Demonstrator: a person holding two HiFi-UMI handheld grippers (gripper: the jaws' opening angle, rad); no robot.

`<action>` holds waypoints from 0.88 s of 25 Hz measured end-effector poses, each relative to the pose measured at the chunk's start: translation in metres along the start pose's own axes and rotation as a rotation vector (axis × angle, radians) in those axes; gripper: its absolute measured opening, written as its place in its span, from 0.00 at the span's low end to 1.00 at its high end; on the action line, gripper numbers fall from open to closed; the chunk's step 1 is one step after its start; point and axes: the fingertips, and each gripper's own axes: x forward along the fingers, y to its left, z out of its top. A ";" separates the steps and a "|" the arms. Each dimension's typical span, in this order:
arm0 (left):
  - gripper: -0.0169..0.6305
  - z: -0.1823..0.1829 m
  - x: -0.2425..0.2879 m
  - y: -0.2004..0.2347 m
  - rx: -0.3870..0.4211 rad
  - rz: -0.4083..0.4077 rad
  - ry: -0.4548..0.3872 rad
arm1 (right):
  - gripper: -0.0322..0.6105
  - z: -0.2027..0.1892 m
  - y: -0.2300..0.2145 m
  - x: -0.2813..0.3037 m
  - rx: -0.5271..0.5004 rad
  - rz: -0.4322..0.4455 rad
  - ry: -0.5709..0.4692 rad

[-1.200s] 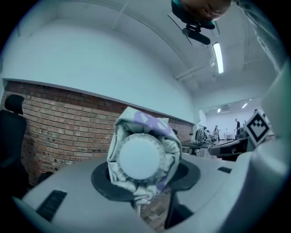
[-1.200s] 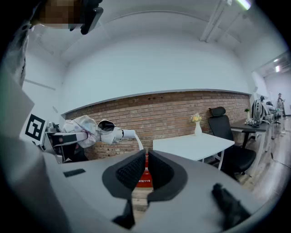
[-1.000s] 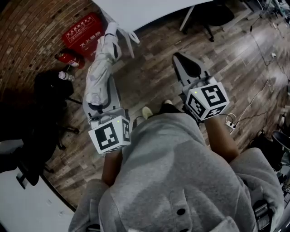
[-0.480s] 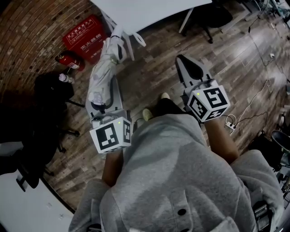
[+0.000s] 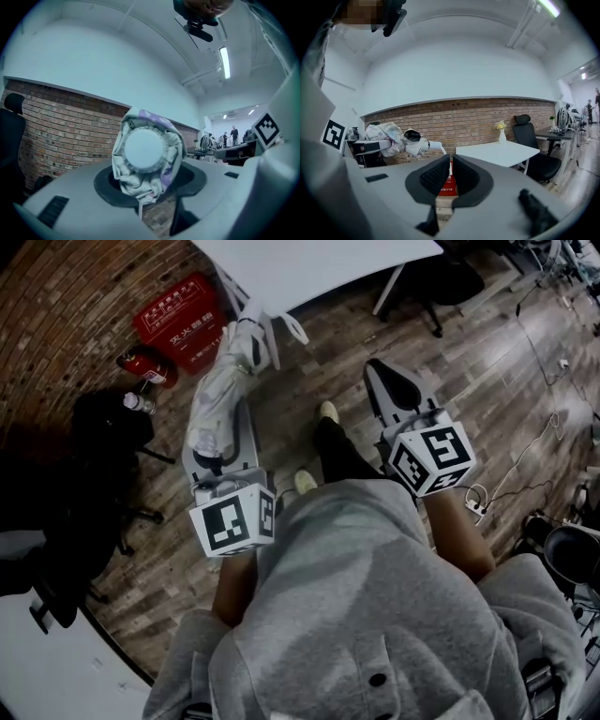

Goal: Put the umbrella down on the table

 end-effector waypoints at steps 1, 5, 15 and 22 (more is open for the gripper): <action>0.34 0.000 0.003 0.000 -0.002 0.001 0.002 | 0.10 0.000 -0.001 0.003 0.002 0.002 0.002; 0.34 0.001 0.015 0.000 -0.008 0.003 0.008 | 0.10 -0.002 -0.007 0.011 0.016 0.008 0.008; 0.34 0.000 0.059 -0.003 -0.003 -0.004 0.017 | 0.10 -0.003 -0.039 0.045 0.037 0.015 0.021; 0.34 0.007 0.109 0.006 -0.012 0.006 0.006 | 0.10 0.013 -0.066 0.090 0.038 0.031 0.015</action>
